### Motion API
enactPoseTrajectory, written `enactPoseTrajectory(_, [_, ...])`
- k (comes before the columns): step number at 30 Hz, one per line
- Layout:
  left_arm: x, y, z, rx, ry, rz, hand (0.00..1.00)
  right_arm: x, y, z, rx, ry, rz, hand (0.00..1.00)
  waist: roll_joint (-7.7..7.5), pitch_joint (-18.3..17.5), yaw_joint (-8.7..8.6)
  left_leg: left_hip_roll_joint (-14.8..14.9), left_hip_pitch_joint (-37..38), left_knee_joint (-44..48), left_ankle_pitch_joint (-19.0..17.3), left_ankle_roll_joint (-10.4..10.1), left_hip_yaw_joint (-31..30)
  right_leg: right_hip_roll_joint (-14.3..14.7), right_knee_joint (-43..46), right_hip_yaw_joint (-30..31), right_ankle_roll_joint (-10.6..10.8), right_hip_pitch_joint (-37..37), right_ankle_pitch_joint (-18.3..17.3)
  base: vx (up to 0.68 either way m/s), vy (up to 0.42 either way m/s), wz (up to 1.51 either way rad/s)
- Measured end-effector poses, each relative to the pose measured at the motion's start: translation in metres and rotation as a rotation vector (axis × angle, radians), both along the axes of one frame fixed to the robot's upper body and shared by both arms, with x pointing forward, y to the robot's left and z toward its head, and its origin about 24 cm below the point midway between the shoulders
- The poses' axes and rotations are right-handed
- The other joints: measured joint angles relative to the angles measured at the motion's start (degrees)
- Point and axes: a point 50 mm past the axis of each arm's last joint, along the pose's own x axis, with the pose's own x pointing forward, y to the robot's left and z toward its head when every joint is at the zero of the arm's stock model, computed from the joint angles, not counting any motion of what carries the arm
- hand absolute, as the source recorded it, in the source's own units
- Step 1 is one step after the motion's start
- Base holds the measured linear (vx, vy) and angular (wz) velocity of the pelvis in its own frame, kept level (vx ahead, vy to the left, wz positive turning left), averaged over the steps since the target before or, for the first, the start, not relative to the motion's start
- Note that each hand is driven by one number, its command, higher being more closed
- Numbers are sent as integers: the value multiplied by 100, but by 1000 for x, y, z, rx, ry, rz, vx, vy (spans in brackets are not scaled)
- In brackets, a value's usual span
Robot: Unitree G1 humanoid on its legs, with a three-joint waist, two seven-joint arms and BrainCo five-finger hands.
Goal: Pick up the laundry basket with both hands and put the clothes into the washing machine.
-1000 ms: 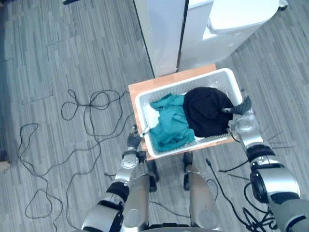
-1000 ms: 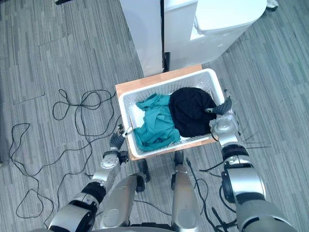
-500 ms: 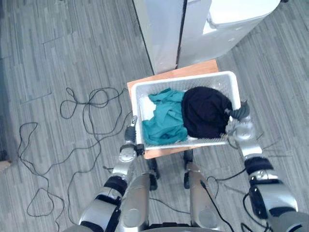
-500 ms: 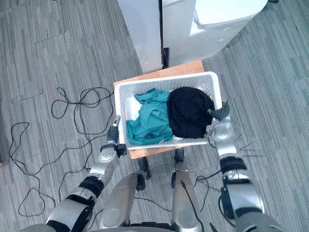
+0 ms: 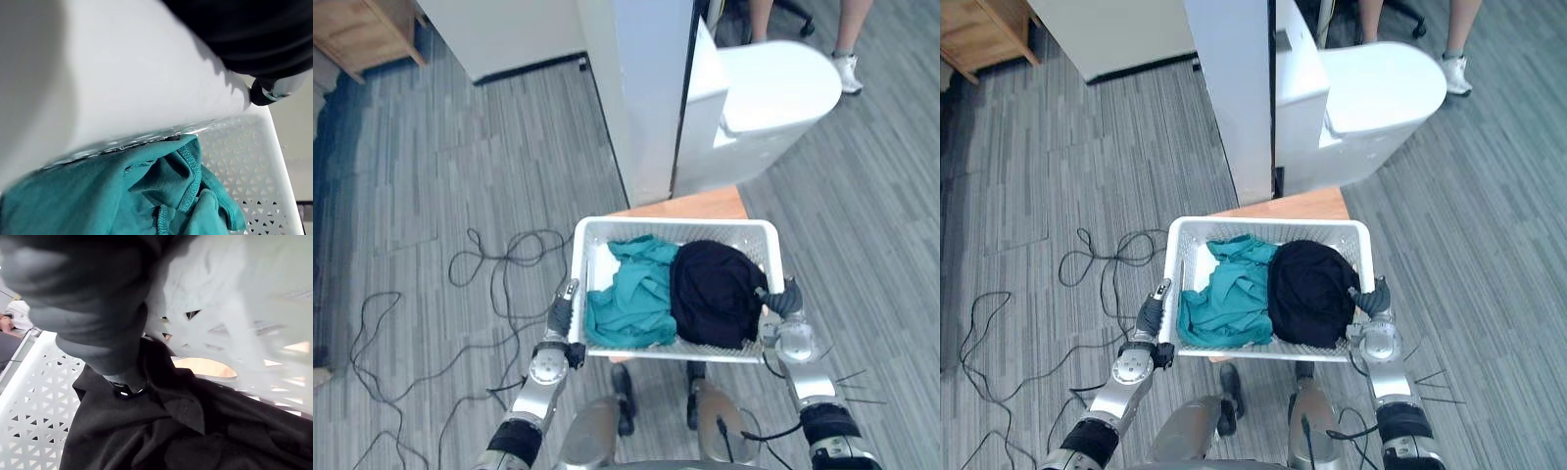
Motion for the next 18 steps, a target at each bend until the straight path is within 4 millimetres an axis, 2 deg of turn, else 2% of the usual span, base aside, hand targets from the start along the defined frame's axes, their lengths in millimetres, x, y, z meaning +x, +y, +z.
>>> enactPoseTrajectory(4, [-11, 3, 2, -7, -10, 19, 100, -1, 4, -1, 9, -6, 9, 100, -27, -59, 54, -38, 159, 64, -7, -4, -113, 43, -8, 231, -33, 89, 35, -25, 3, -29])
enactPoseTrajectory(6, [-15, 4, 7, -14, -32, 29, 100, -2, 7, 4, 16, -33, 18, 100, -42, -69, 119, -30, 187, 108, -115, -38, -187, 113, -127, 494, -16, 65, 160, -57, -8, -63])
enactPoseTrajectory(10, [-15, 11, 14, -28, -66, 67, 100, 1, 16, 16, 19, -89, 58, 100, -185, -93, 117, 110, -19, 727, -540, -8, 377, 302, -276, 1293, 29, -190, 477, -91, 33, -110])
enactPoseTrajectory(11, [-14, 14, 19, -33, -87, 78, 100, 2, 19, 19, 23, -105, 63, 100, -270, -104, 82, 181, -166, 1029, -700, 37, 622, 352, -346, 1390, -40, -384, 442, -154, 43, -124])
enactPoseTrajectory(12, [-12, 16, 21, -36, -99, 92, 100, 2, 22, 20, 32, -114, 66, 100, -296, -102, 11, 318, -230, 1120, -746, 103, 890, 273, -374, 902, -355, -436, 303, -163, 43, -121])
enactPoseTrajectory(13, [-11, 17, 22, -36, -101, 95, 100, 2, 24, 20, 38, -113, 65, 100, -285, -100, -2, 450, -224, 1094, -730, 137, 1040, 203, -197, 385, -479, -547, 240, -162, 21, -136])
enactPoseTrajectory(14, [-11, 20, 22, -32, -100, 106, 100, 2, 26, 18, 48, -110, 63, 100, -346, -127, -4, 632, -165, 1110, -733, 136, 1463, -67, 714, -844, -721, -897, -71, -78, 25, -140])
enactPoseTrajectory(15, [-12, 21, 21, -30, -93, 115, 100, -1, 28, 15, 58, -100, 61, 100, -416, -139, -12, 704, -43, 1178, -739, 136, 1768, -384, 1558, -1634, -940, -988, -403, -50, 24, -137])
enactPoseTrajectory(16, [-11, 20, 21, -30, -92, 114, 100, -3, 28, 13, 60, -93, 58, 100, -464, -144, -12, 718, 13, 1278, -744, 134, 1887, -529, 1855, -1881, -999, -973, -481, -6, 14, -128])
enactPoseTrajectory(17, [-11, 20, 21, -32, -89, 122, 100, -4, 31, 11, 66, -87, 65, 100, -560, -146, 0, 682, 92, 1630, -835, 41, 1944, -467, 1881, -2052, -828, -819, -418, -29, -8, -119])
enactPoseTrajectory(18, [-12, 21, 19, -35, -84, 138, 100, -4, 33, 10, 65, -83, 74, 100, -546, -153, 5, 705, 83, 1695, -914, 87, 1835, -356, 1791, -1952, -825, -794, -309, -117, -44, -184])
